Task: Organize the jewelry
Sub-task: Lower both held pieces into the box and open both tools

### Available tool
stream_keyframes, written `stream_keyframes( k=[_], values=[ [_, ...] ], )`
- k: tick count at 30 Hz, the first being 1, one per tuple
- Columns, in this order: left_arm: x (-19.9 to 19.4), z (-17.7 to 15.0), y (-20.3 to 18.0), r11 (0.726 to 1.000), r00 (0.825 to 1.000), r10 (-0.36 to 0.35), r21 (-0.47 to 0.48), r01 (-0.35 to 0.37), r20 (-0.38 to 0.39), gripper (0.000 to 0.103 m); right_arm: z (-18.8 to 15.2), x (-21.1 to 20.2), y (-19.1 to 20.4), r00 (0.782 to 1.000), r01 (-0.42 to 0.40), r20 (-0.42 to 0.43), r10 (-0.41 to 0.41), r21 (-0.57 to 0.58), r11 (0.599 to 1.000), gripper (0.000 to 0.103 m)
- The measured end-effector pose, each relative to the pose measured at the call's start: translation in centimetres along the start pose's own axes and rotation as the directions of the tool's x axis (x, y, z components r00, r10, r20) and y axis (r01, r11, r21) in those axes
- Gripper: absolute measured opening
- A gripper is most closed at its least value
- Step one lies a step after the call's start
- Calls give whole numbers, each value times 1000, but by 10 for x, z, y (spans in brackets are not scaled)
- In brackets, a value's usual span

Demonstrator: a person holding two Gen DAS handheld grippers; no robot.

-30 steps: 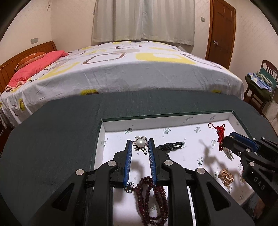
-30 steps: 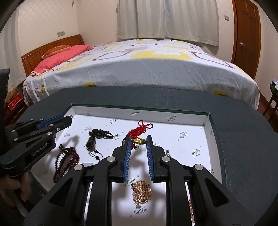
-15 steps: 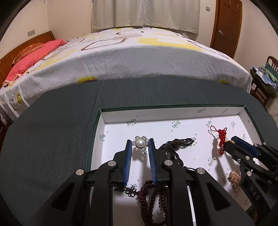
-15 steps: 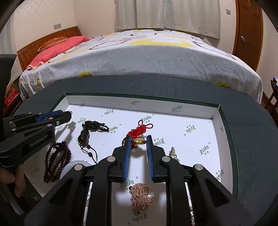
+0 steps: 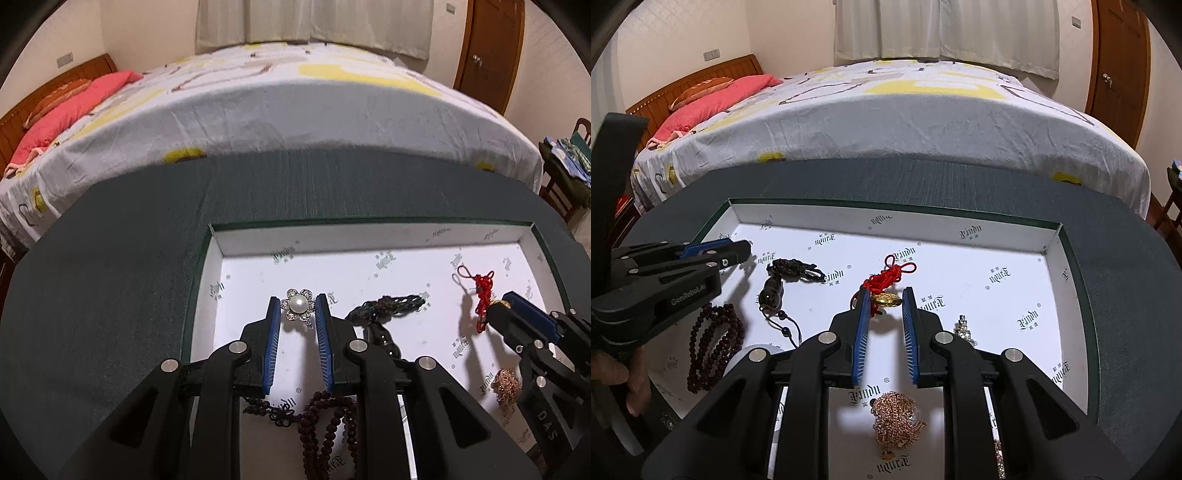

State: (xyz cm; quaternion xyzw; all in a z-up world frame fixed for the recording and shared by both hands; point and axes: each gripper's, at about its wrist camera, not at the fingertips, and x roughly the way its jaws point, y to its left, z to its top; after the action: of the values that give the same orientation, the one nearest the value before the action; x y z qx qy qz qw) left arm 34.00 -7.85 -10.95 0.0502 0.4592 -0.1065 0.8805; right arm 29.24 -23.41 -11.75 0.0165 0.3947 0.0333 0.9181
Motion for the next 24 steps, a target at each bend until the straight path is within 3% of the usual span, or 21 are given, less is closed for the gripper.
stream_keyframes(
  k=[20, 24],
  values=[
    [3, -1, 1, 1000, 1000, 6, -1, -6, -26, 22, -1, 7, -4, 999, 8, -43, -7, 29, 1000, 21],
    [2, -2, 2, 1000, 1000, 5, -2, -5, -22, 22, -1, 7, -5, 999, 8, -40, -6, 36, 999, 30]
  ],
)
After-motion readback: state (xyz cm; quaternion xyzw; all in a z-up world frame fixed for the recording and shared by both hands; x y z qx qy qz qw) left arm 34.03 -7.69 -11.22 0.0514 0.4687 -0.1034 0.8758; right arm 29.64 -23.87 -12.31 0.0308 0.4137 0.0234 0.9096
